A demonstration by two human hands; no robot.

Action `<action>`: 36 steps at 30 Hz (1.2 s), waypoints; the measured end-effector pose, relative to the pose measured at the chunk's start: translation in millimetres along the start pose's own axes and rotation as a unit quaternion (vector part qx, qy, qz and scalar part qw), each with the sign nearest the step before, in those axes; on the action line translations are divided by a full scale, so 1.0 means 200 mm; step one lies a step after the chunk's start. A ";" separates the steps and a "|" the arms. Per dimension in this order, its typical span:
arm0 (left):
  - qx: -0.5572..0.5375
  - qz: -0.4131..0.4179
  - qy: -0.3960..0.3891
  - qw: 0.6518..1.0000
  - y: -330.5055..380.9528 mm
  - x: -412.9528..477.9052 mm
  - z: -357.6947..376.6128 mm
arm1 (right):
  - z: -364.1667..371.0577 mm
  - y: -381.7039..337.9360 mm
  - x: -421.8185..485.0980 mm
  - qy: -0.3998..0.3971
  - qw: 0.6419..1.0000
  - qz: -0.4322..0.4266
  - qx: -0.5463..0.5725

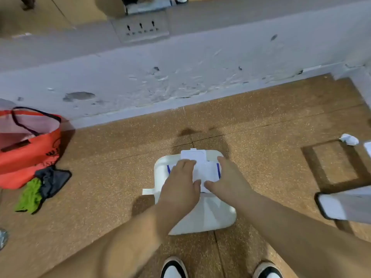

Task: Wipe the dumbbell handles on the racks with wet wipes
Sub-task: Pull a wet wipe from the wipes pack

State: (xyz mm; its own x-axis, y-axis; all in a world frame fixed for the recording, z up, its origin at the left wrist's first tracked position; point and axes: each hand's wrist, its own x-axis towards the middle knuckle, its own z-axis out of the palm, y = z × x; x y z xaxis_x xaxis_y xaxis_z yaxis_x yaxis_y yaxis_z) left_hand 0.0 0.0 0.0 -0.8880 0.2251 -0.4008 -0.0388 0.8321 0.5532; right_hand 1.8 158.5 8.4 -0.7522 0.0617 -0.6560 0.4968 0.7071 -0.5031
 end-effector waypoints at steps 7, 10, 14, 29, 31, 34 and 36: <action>0.011 -0.041 -0.041 0.998 -0.15 0.29 0.19 | 0.21 0.13 0.26 -0.032 0.996 -0.072 -0.041; 0.034 -0.009 -0.067 0.997 -0.16 0.29 0.19 | 0.22 0.16 0.28 -0.024 0.998 -0.055 -0.013; -0.062 -0.027 -0.041 0.997 -0.16 0.26 0.16 | 0.25 0.16 0.28 -0.027 0.998 -0.054 0.004; -0.369 -0.112 0.150 0.910 0.03 0.04 -0.22 | 0.13 0.05 0.25 -0.103 0.991 0.024 0.079; -0.391 -0.136 0.109 0.904 0.10 -0.05 -0.29 | 0.04 -0.02 0.16 -0.030 0.970 0.056 0.235; -0.427 -0.160 0.060 0.888 0.27 -0.16 -0.43 | -0.18 -0.18 -0.09 -0.063 0.865 0.119 0.483; -0.446 -0.172 0.040 0.878 0.45 -0.24 -0.53 | -0.38 -0.26 -0.33 -0.133 0.823 0.098 0.543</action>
State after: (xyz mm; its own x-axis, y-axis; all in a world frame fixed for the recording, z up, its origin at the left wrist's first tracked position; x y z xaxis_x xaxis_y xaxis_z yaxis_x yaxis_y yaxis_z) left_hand -9.4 11.2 146.6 -0.7822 -0.0278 -0.6224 -0.6213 0.1088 0.7760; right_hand -7.9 170.8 121.2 -0.5624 -0.1596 -0.8113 0.7999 -0.3533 -0.4851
